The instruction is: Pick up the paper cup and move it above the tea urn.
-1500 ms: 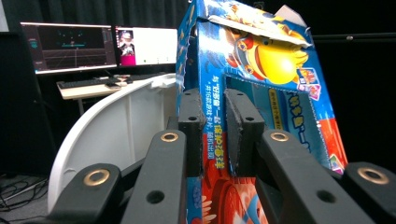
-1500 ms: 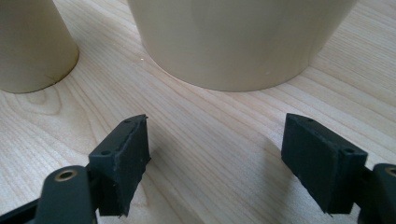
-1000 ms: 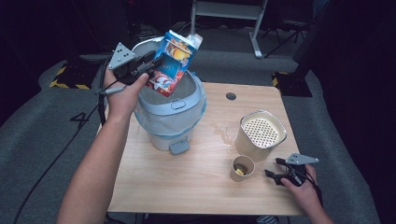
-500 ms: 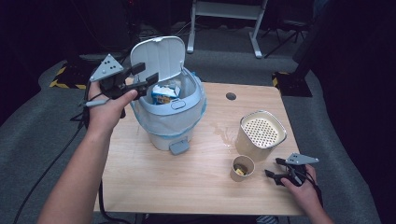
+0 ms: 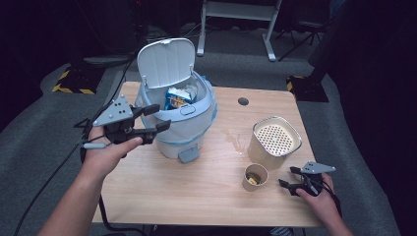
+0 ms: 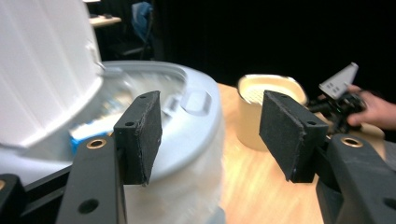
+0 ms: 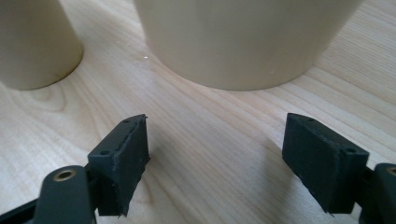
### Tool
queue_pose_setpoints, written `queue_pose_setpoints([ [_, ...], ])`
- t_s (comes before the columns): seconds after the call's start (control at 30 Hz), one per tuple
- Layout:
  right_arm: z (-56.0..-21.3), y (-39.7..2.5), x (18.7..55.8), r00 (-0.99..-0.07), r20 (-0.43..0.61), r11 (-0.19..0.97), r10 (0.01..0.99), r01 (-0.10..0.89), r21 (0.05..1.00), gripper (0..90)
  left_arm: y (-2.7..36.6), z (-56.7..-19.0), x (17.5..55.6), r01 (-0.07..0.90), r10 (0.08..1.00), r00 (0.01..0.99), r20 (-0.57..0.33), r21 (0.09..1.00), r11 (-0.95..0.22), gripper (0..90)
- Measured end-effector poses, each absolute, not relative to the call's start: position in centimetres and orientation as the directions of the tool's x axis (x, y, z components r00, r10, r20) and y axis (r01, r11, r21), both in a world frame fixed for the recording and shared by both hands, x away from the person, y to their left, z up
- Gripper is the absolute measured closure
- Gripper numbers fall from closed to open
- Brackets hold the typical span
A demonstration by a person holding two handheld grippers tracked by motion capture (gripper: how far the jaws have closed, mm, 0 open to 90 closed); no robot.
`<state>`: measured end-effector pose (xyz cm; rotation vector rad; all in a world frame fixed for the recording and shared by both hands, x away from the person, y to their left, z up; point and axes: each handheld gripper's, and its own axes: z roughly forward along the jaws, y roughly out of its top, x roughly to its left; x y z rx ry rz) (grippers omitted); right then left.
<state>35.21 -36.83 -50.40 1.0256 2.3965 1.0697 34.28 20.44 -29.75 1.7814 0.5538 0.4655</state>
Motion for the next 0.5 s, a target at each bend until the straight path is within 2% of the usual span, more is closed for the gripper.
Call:
queue_pose_setpoints([
  [0.2,-50.2,-37.0,34.3,-0.697,0.016,0.461,0.717,0.491,0.739,22.2,20.0,-32.5,32.7,0.161,0.555,0.832,0.019,0.949,-0.273,39.6],
  [0.5,-49.0,-36.3,32.8,-0.735,0.039,0.451,0.677,0.456,0.767,22.2,19.8,-36.9,32.3,0.212,0.563,0.826,-0.003,0.928,-0.306,39.8],
])
